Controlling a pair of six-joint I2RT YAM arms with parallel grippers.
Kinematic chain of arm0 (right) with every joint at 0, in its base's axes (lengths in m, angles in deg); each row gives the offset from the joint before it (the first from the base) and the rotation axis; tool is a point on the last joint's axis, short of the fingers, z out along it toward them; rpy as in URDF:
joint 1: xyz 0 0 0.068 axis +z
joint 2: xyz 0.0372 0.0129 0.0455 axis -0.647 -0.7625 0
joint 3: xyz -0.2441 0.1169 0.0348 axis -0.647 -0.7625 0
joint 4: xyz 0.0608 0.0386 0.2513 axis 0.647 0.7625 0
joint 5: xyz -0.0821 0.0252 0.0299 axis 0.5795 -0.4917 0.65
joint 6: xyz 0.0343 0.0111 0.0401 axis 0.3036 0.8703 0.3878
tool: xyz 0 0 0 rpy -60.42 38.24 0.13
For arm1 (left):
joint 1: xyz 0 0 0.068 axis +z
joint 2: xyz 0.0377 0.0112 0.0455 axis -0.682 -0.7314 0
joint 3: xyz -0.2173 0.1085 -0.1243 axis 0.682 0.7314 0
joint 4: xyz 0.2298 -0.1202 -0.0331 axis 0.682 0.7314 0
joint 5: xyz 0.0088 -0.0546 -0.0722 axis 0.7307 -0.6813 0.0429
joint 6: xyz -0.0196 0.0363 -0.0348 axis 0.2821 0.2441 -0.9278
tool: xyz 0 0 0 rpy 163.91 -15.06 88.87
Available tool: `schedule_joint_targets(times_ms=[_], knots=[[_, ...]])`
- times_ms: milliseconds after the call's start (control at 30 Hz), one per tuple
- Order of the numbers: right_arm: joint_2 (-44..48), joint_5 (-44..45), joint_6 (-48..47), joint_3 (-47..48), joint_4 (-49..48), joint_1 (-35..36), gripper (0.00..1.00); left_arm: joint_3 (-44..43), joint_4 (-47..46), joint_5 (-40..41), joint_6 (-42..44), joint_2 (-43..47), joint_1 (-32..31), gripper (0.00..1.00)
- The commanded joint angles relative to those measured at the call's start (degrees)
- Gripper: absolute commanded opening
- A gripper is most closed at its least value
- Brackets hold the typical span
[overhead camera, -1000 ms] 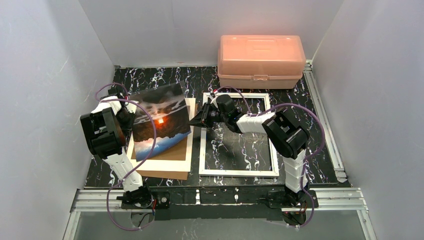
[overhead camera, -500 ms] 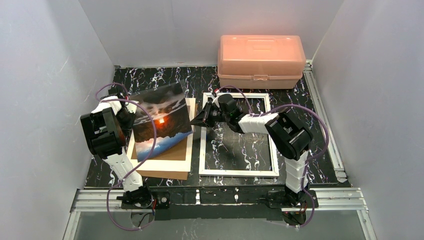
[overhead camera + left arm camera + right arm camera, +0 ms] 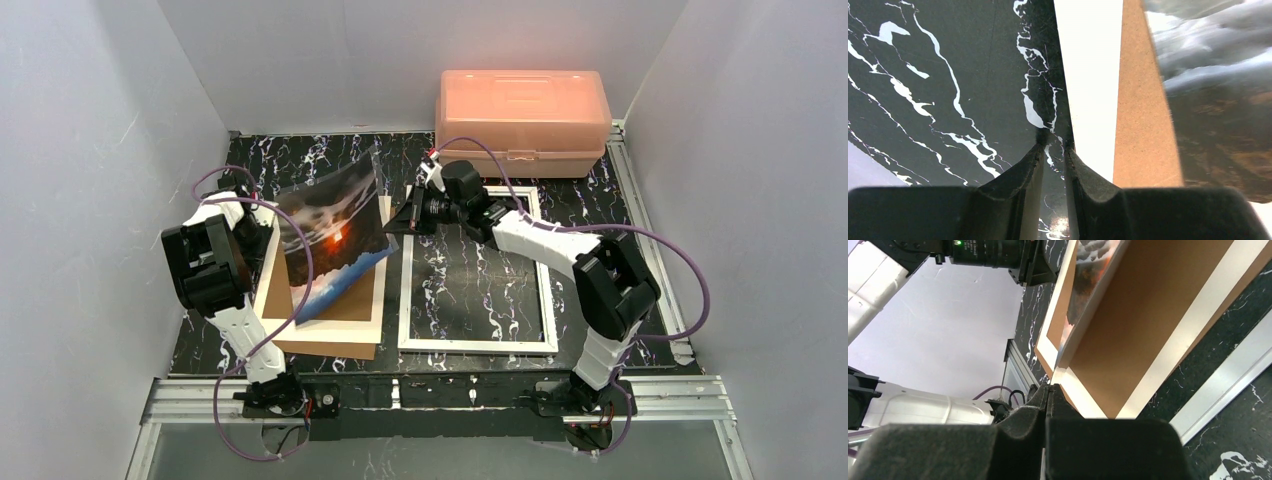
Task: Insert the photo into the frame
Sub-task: Pick up the photo frame item at the center of the board.
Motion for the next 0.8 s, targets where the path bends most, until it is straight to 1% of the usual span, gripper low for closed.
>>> schedule_joint_targets(times_ms=[0,200,300,400,500,767], knots=[[4.28,1.79,-10.27,7.69,12.74,-0.34,0.03,0.57,-0.11,-0.39,0.41,-3.37,0.33,0.2],[4.9,3.2,-15.77,13.74,22.92,-0.22,0.04,-0.06,0.61,-0.4,0.32,-2.91,0.08,0.2],[3.31,3.65,-17.8,17.79,29.23,-0.16,0.04,-0.28,1.03,-0.57,0.24,-2.49,-0.28,0.2],[2.0,6.11,-20.33,22.13,35.13,0.55,0.05,-1.04,1.79,-0.91,0.02,-2.17,-0.47,0.2],[0.64,9.68,-22.61,27.21,40.59,2.5,0.05,-1.55,2.45,-1.07,-0.03,-1.65,-0.75,0.2],[-7.99,22.37,-29.46,44.32,55.52,12.25,0.05,-1.94,3.18,-1.79,-0.59,-0.64,-1.68,0.2]])
